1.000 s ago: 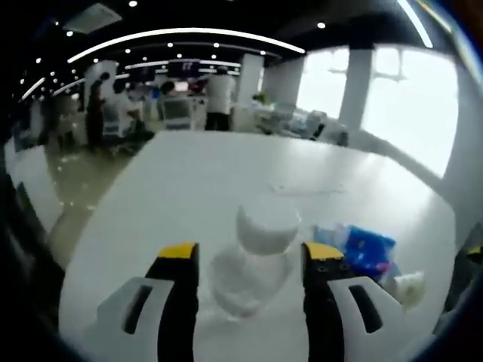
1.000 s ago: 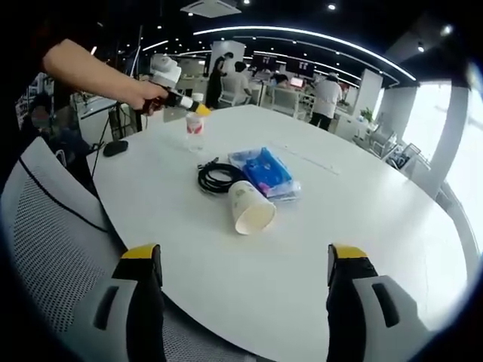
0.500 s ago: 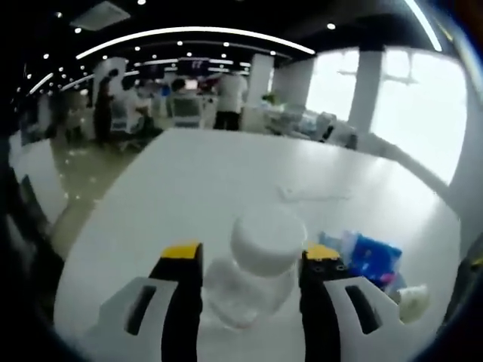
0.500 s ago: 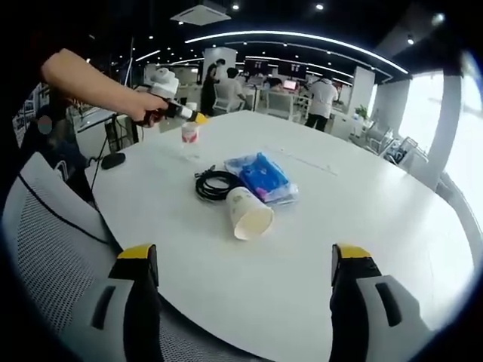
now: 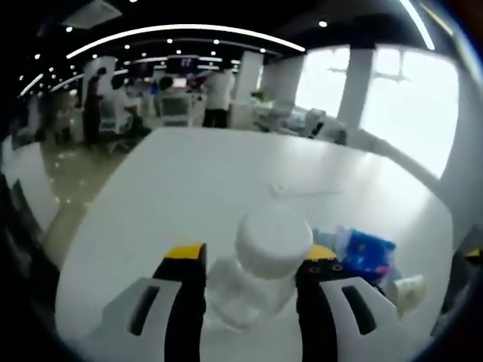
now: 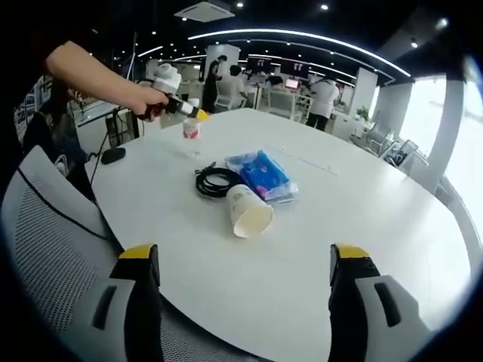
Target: Arrange the tabletop items into an orderly group along one side of the table until the central work area is clear of visible clutter.
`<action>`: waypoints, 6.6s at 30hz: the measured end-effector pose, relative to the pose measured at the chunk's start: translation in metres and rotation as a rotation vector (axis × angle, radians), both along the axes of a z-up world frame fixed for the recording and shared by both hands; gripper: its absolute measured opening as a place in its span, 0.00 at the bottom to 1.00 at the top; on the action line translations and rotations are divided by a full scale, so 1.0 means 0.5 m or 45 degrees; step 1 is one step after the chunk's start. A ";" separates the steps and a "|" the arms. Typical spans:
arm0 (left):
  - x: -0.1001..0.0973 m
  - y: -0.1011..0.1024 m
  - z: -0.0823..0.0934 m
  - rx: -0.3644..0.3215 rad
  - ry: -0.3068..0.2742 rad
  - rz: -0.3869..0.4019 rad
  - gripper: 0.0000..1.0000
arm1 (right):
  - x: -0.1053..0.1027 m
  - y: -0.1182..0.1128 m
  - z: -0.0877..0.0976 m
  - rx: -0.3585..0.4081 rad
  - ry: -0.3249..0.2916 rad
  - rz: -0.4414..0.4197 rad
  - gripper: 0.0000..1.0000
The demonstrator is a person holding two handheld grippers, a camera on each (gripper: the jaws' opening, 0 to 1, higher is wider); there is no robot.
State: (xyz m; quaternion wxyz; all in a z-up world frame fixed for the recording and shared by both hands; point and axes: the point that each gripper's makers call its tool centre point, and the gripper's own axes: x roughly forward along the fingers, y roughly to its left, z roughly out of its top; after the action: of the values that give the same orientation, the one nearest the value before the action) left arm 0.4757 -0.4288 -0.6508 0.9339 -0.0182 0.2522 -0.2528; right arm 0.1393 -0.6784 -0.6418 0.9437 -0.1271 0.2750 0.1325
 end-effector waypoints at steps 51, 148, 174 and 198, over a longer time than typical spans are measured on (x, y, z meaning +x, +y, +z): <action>-0.032 -0.015 -0.025 0.288 0.226 -0.777 0.44 | -0.008 -0.006 -0.015 -0.053 0.048 0.008 0.90; -0.468 0.030 0.081 0.084 -0.083 -0.467 1.00 | 0.003 -0.011 0.011 0.083 -0.017 -0.046 0.95; -0.546 0.002 0.054 0.162 -0.152 -0.457 0.99 | 0.002 -0.010 0.009 0.068 -0.011 -0.036 0.94; -0.565 -0.022 0.050 0.183 -0.234 -0.485 0.98 | 0.004 0.002 0.006 0.079 -0.002 -0.004 0.90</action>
State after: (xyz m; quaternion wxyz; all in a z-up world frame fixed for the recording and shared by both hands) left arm 0.1932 -0.4396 -0.6257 0.8873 0.1195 0.1825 -0.4064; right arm 0.1411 -0.6775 -0.6387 0.9477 -0.0973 0.2702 0.1393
